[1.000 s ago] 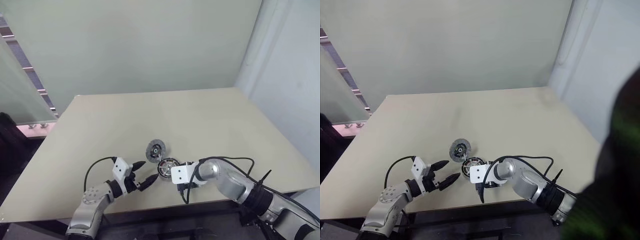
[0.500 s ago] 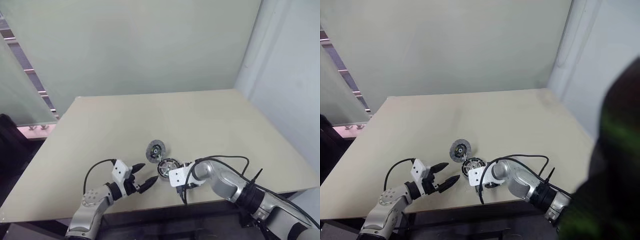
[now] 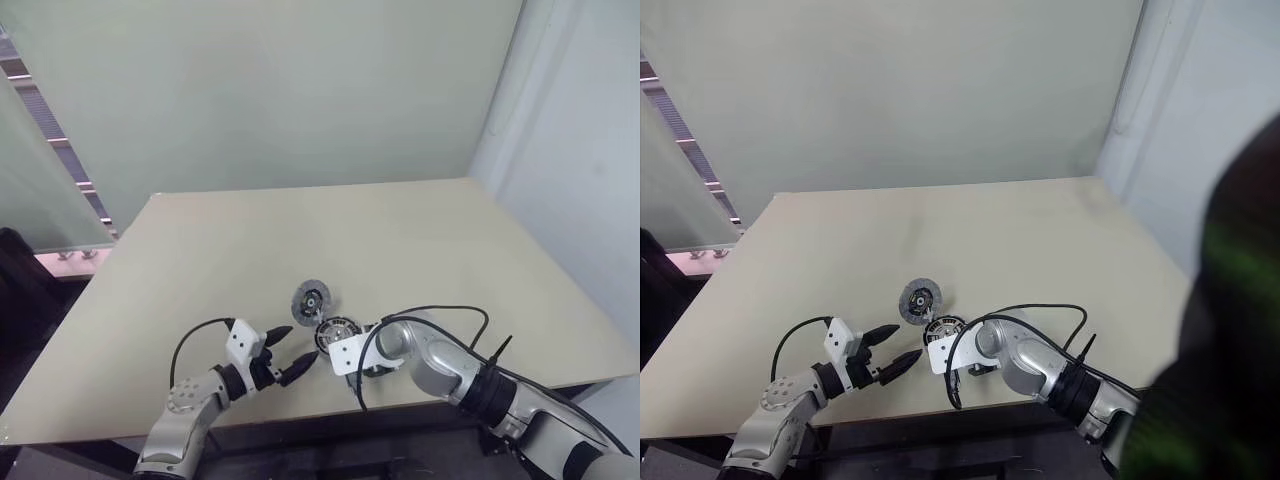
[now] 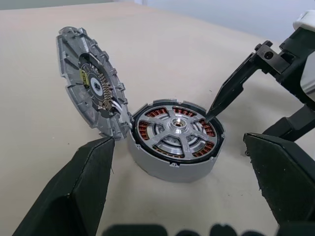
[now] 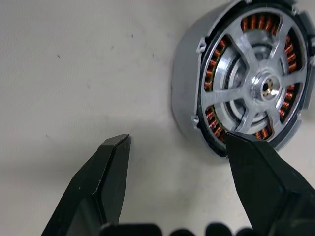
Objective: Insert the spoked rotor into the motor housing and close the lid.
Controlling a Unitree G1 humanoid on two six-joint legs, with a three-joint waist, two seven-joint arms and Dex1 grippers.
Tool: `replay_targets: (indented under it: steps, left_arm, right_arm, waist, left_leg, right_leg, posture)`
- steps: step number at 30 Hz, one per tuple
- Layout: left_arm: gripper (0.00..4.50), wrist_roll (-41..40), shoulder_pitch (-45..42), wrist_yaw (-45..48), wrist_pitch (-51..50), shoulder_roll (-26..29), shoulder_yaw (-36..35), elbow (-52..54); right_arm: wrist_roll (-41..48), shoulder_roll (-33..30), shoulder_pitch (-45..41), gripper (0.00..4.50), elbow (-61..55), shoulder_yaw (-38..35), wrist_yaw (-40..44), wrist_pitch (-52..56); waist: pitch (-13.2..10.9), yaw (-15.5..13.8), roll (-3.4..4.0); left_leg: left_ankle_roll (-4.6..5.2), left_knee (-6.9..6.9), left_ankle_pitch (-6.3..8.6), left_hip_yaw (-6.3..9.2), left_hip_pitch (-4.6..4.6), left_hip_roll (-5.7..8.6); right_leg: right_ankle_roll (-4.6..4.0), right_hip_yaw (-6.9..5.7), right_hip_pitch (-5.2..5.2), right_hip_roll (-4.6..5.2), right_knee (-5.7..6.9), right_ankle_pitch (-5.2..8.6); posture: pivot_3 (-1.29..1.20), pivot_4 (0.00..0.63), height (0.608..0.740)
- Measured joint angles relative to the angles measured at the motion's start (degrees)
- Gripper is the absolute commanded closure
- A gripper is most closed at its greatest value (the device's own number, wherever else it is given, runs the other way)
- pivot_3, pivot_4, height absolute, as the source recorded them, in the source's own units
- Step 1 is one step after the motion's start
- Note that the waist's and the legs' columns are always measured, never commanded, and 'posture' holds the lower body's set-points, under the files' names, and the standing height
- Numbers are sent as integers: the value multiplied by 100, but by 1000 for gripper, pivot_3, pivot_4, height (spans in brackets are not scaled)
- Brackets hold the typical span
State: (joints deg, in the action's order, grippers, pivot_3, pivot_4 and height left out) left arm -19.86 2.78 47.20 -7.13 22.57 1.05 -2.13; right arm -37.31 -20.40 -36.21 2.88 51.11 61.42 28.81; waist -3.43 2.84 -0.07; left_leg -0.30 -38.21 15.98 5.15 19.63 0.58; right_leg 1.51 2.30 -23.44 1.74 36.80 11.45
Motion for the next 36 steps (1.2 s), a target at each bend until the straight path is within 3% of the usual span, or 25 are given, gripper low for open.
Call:
replay_targets:
  steps: [3,13,25,36]
  left_arm:
    - [0,0,-1,0,1,0,0,0]
    - [0,4,-4,-24,5,-8,1,-1]
    - [0,5,5,-28,29,-39,21,-1]
    - [0,84,-20,-30,191,-139,32,-213]
  right_arm:
    - [-61,59,2,1195,4,4,1,-43]
    - [-180,167,43,4330,98,-67,-123,-254]
    - [-90,346,130,4403,179,-224,-134,-131]
    - [293,651,560,4404,-945,-669,628,2612]
  waist:
    - [0,-1,0]
    - [1,0,-2]
    - [0,1,-2]
    - [0,-3,-2]
  left_leg:
    - [0,0,0,1,0,0]
    - [-1,2,0,2,-3,-1]
    - [-5,2,-2,2,-3,-5]
    - [-12,25,3,16,1,-1]
  right_leg:
    - [0,-1,0,0,0,0]
    - [-2,-3,2,0,0,1]
    - [-4,-4,-2,-1,1,2]
    - [5,-10,-10,2,-1,-3]
  posture:
    - [0,0,740]
    - [0,0,740]
    - [0,0,740]
    - [0,0,740]
